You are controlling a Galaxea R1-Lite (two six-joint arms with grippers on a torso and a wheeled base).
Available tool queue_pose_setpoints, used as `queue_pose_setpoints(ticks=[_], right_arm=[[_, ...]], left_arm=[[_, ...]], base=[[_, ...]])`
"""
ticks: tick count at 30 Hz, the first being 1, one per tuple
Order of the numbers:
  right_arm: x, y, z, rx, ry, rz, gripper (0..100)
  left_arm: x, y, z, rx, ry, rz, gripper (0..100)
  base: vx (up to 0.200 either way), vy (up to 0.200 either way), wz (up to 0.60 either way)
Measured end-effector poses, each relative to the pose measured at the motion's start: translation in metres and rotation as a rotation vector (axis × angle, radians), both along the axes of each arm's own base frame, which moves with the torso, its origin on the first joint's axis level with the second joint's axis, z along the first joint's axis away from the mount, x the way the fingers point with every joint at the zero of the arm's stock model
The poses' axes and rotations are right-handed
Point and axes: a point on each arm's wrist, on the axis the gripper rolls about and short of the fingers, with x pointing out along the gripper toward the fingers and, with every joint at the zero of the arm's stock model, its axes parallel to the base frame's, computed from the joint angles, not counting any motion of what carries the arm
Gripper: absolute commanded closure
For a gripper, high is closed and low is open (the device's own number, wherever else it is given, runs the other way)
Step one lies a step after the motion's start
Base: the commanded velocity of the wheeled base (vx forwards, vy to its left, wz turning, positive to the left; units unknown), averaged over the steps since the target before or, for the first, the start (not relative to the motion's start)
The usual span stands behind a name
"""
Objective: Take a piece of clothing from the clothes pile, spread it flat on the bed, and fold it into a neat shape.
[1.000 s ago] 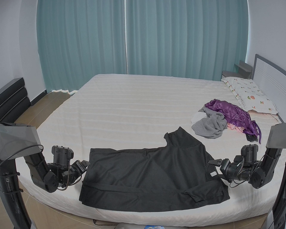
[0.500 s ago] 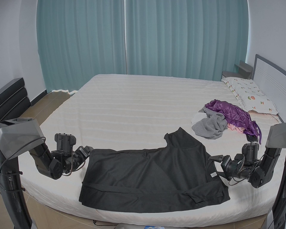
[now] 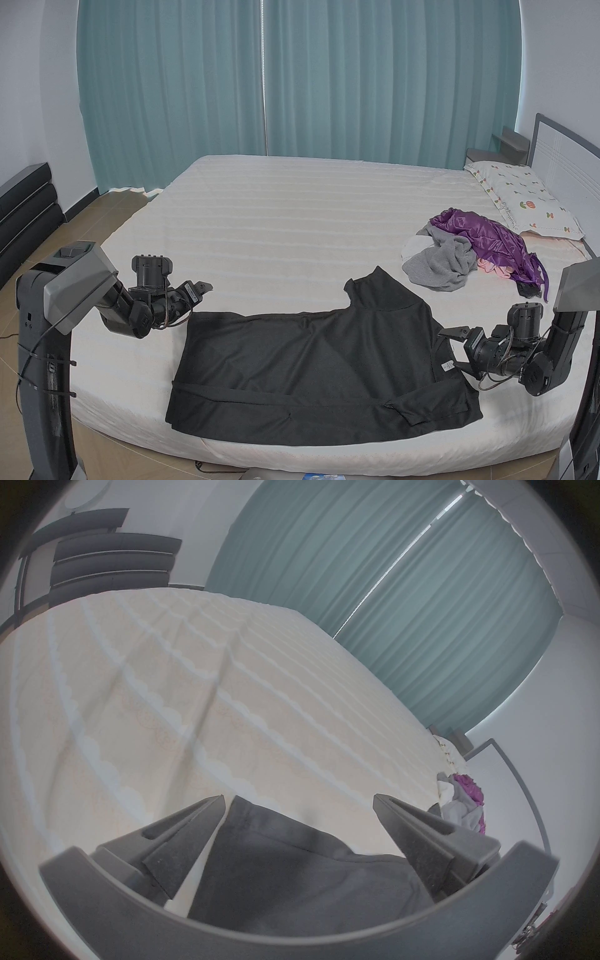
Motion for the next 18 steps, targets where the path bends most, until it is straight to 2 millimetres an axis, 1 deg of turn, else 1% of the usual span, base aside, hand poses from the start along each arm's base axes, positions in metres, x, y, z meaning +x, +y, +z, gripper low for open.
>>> queue_pose_setpoints(ticks=[4,7,11,16,17,18], right_arm=[[-0.001,0.002,-0.003,-0.004,0.009,0.006,0],[-0.001,0.004,-0.004,-0.008,0.013,0.012,0],[-0.001,0.005,-0.005,-0.009,0.017,0.015,0],[-0.002,0.006,-0.006,-0.009,0.019,0.017,0],[-0.002,0.006,-0.006,-0.009,0.019,0.017,0],[-0.002,0.006,-0.006,-0.009,0.019,0.017,0]], left_arm=[[0.008,0.006,-0.018,0.018,0.016,0.002,0],[0.011,0.011,-0.026,0.019,0.024,0.013,0],[0.012,0.015,-0.034,0.018,0.037,0.016,0],[0.011,0.013,-0.039,0.011,0.053,0.004,0],[0.011,0.013,-0.040,0.011,0.054,0.003,100],[0.012,0.013,-0.040,0.011,0.055,0.001,100]], base=[[0.000,0.000,0.00],[0.000,0.000,0.00],[0.000,0.000,0.00],[0.000,0.000,0.00],[0.000,0.000,0.00],[0.000,0.000,0.00]])
